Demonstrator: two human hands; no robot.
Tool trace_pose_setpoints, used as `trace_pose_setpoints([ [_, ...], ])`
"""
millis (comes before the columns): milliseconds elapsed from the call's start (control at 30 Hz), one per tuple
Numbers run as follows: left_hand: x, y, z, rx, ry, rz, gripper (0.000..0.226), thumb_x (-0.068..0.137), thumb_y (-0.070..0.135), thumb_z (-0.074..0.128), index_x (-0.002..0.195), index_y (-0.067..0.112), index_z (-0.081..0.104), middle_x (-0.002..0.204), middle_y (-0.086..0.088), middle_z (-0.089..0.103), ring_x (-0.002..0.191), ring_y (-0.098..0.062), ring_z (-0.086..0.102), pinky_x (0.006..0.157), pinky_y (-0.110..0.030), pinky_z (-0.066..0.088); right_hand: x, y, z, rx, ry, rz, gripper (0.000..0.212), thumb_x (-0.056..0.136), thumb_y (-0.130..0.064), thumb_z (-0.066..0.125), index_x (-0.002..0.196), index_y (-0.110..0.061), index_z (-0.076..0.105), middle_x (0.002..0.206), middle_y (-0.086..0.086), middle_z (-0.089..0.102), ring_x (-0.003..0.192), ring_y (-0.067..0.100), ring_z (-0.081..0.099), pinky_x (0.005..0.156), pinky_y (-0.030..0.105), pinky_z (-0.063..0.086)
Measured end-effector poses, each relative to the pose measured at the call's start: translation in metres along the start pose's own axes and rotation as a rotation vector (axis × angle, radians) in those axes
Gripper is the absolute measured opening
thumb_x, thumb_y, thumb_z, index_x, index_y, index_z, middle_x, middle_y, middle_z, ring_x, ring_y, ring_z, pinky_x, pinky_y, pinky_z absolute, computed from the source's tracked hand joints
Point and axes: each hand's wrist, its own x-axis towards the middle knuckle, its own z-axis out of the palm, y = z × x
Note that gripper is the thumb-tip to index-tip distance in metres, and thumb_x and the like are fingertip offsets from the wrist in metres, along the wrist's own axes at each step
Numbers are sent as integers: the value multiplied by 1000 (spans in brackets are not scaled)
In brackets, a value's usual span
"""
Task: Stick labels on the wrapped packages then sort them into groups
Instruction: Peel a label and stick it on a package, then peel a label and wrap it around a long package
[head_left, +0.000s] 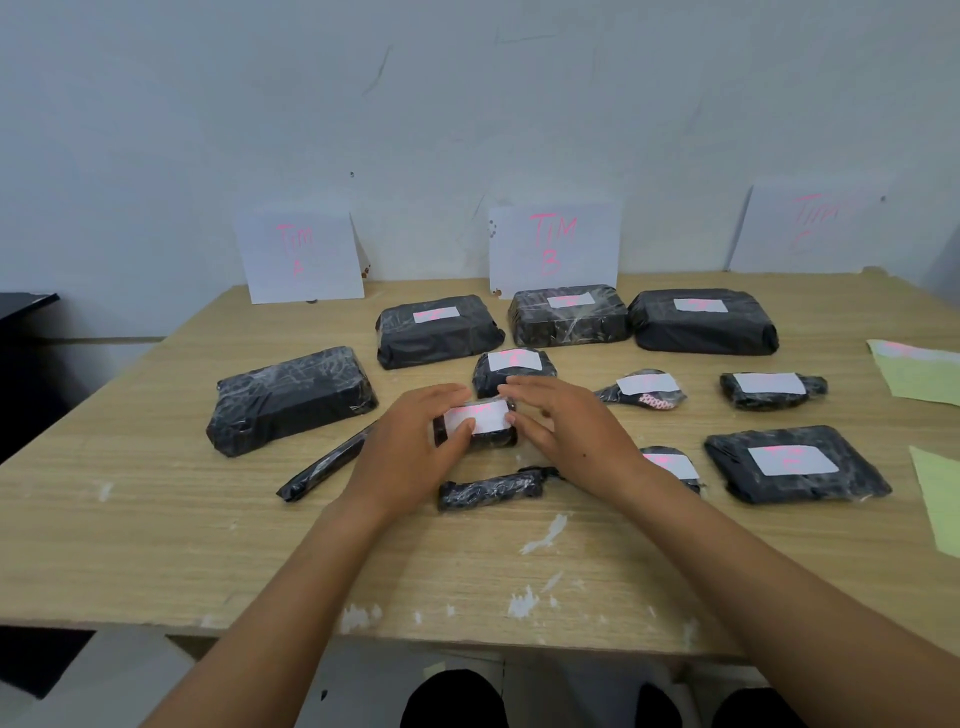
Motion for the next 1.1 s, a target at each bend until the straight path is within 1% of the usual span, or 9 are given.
trace_pose_setpoints([
  [67,4,13,4,6,-22,22,41,88,30,64,128,25,58,127,9,59,119,-6,50,99,-21,37,-3,-1,-7,-10,26,-9,34,95,-32,55,128,-27,60,136,-9,54,126,8,48,105,34,41],
  [167,14,33,11,69,-20,78,42,89,32,62,130,23,57,128,8,60,119,-9,50,100,-21,31,-10,1,-26,-14,72,-4,31,93,-30,58,123,-23,63,128,-7,59,120,9,52,102,31,42],
  [233,23,46,17,94,-8,107,41,89,32,62,129,23,57,127,7,61,118,-11,51,108,-30,31,-16,8,-42,-18,92,19,30,93,-30,58,121,-22,64,125,-7,60,117,9,53,100,29,43],
  [300,31,61,25,89,-12,126,40,90,31,62,129,22,57,127,6,60,119,-12,52,109,-40,35,-23,17,-57,-18,112,48,29,93,-31,58,120,-23,65,124,-8,59,116,8,53,98,29,44],
  [467,49,101,54,29,-79,159,40,90,33,61,128,24,58,128,7,59,121,-10,49,99,-19,34,-44,43,-94,-45,178,119,29,92,-34,59,118,-24,65,123,-8,59,114,9,53,97,31,45],
  [633,68,151,94,-29,-166,228,40,92,37,57,131,28,54,132,9,56,125,-8,46,103,-24,35,-73,78,-136,-88,248,183,29,91,-34,59,118,-25,65,120,-9,59,113,8,52,98,28,43],
  [767,78,187,127,-47,-216,271,41,92,38,55,132,30,52,133,10,55,125,-7,44,103,-23,34,-97,110,-172,-113,314,268,27,91,-34,60,117,-26,64,119,-9,59,111,7,53,96,25,42],
  [967,102,230,182,-68,-296,306,41,93,44,52,132,32,51,135,11,52,128,-5,40,102,-20,30,-124,159,-210,-156,406,369,28,90,-34,61,115,-23,66,118,-4,62,113,11,54,93,32,46],
  [1100,122,256,219,-82,-354,307,43,93,47,50,133,30,51,137,11,51,129,-6,39,104,-22,30,-133,196,-229,-196,434,464,31,90,-34,62,118,-20,65,123,-2,61,117,15,54,96,33,45],
])
